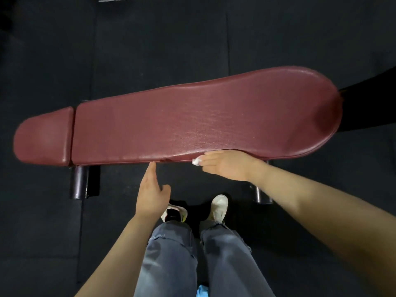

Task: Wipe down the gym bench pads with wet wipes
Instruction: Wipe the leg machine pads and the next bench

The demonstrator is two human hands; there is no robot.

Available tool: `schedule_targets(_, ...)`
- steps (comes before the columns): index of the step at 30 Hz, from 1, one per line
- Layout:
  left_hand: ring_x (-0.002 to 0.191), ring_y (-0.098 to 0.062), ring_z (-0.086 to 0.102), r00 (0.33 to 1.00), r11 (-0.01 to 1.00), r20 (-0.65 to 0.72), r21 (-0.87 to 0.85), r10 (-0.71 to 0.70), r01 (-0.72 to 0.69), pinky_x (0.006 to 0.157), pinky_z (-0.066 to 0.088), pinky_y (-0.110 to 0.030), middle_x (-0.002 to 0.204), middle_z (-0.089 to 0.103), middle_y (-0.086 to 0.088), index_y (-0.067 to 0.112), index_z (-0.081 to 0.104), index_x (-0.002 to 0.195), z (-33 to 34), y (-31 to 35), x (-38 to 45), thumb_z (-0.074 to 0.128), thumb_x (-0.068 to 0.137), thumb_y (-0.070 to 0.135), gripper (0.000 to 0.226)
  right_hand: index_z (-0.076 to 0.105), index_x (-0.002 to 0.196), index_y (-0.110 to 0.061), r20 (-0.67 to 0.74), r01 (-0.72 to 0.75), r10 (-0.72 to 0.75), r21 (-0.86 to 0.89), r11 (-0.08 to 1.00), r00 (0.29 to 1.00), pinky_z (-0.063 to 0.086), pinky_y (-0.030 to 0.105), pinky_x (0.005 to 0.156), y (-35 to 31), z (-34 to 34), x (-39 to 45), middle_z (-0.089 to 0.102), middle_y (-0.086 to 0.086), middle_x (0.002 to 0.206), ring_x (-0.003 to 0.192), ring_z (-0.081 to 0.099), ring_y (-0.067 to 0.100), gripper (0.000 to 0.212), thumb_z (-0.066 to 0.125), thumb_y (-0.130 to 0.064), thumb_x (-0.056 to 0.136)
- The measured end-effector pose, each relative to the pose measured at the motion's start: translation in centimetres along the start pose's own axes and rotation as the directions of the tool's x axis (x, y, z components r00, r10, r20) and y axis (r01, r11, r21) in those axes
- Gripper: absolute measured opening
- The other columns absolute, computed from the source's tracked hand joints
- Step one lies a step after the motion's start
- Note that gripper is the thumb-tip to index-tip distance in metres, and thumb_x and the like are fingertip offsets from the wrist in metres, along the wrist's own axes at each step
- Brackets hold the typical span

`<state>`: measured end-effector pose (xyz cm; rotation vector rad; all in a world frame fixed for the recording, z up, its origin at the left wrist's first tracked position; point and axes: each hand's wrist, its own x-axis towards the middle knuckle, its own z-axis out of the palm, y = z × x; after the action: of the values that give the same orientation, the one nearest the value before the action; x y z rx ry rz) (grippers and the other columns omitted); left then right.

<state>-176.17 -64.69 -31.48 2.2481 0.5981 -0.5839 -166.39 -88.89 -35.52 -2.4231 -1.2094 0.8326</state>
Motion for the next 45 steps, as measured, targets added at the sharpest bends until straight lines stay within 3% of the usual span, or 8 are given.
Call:
schedule_targets(3,0.151,-0.014,0.016,0.998,0.999,0.028,-0.002,0.054,-0.054,0.121,0.021,-0.033,0.164,0.017,0.003,0.018,0.013,0.159,1.1,1.8,0.1,0.049,0.094,0.002,0.076,0.033,0.152,-0.023,-0.047,0.017,-0.022,-0.099,0.995,0.999,-0.013,0.004,0.109,3.0,-2.3,-6.3,0.017,-0.02,0.155,0.145,0.02,0.002,0.05,0.048,-0.018,0.104)
schedule_targets(6,0.151,-0.014,0.016,0.993,0.995,0.057,0.018,0.101,-0.102,0.121,0.021,-0.034,0.164,0.018,0.003,0.018,0.014,0.159,2.3,3.7,0.2,0.05,0.094,0.002,0.075,0.053,0.14,-0.013,-0.04,0.071,-0.081,-0.206,0.976,0.996,0.023,0.031,0.118,5.1,-3.6,-10.7,0.043,-0.002,0.151,0.138,0.043,0.015,0.062,0.071,0.003,0.082)
schedule_targets(10,0.151,-0.014,0.016,0.981,0.982,0.082,0.059,0.175,-0.18,0.12,0.018,-0.029,0.165,0.017,0.002,0.016,0.014,0.158,3.6,6.0,0.2,0.051,0.094,0.003,0.075,0.029,0.148,-0.034,-0.111,0.069,-0.103,-0.279,0.958,0.988,0.015,0.022,0.121,6.6,-4.6,-16.0,0.023,-0.03,0.152,0.139,0.018,-0.017,0.042,0.032,-0.035,0.106)
schedule_targets(13,0.151,-0.012,0.016,0.967,0.968,0.115,0.085,0.226,-0.237,0.118,0.02,-0.026,0.164,0.018,0.005,0.018,0.013,0.158,4.5,7.0,0.3,0.051,0.095,0.003,0.075,0.043,0.145,-0.017,-0.317,-0.139,0.072,-0.194,0.971,0.946,0.028,0.033,0.119,6.5,-3.9,-19.4,0.038,-0.009,0.154,0.142,0.033,0.002,0.041,0.037,-0.027,0.105)
schedule_targets(18,0.151,-0.01,0.015,0.953,0.952,0.148,0.122,0.262,-0.281,0.115,0.018,-0.022,0.164,0.017,0.007,0.02,0.011,0.158,5.3,7.4,0.2,0.05,0.095,0.004,0.075,0.058,0.132,-0.003,-0.604,-0.384,0.294,-0.022,0.923,0.741,0.045,0.041,0.107,6.0,-1.3,-21.2,0.053,0.007,0.143,0.13,0.052,0.018,0.049,0.068,0.009,0.085)
schedule_targets(24,0.149,-0.007,0.016,0.958,0.963,0.131,0.058,0.254,-0.263,0.118,0.019,-0.022,0.163,0.02,0.01,0.021,0.016,0.157,5.3,6.2,0.2,0.05,0.094,0.001,0.074,0.072,0.114,-0.008,-0.776,-0.394,0.579,0.464,0.793,0.251,0.048,0.024,0.101,-1.1,-1.2,-16.3,0.064,-0.005,0.12,0.112,0.063,0.014,0.029,0.056,-0.004,0.091)
schedule_targets(33,0.147,-0.006,0.02,0.973,0.975,0.058,-0.012,0.222,-0.221,0.114,0.016,-0.018,0.16,0.027,0.009,0.02,0.022,0.156,2.4,2.3,1.1,0.048,0.095,0.001,0.069,0.073,0.099,-0.011,-0.655,-0.199,0.491,0.47,0.86,0.575,0.05,0.035,0.076,-4.2,-0.6,-1.3,0.065,0.002,0.101,0.092,0.059,0.022,0.027,0.066,0.006,0.08)
schedule_targets(45,0.145,-0.006,0.024,0.98,0.977,0.016,-0.085,0.197,-0.195,0.115,0.017,-0.019,0.158,0.031,0.007,0.018,0.028,0.155,-0.4,-0.8,3.5,0.049,0.09,-0.002,0.071,0.066,0.098,-0.014,-0.425,-0.065,-0.005,-0.15,0.987,0.905,0.044,0.035,0.079,-4.0,1.1,7.8,0.06,0.001,0.087,0.08,0.059,0.025,0.033,0.069,0.001,0.068)
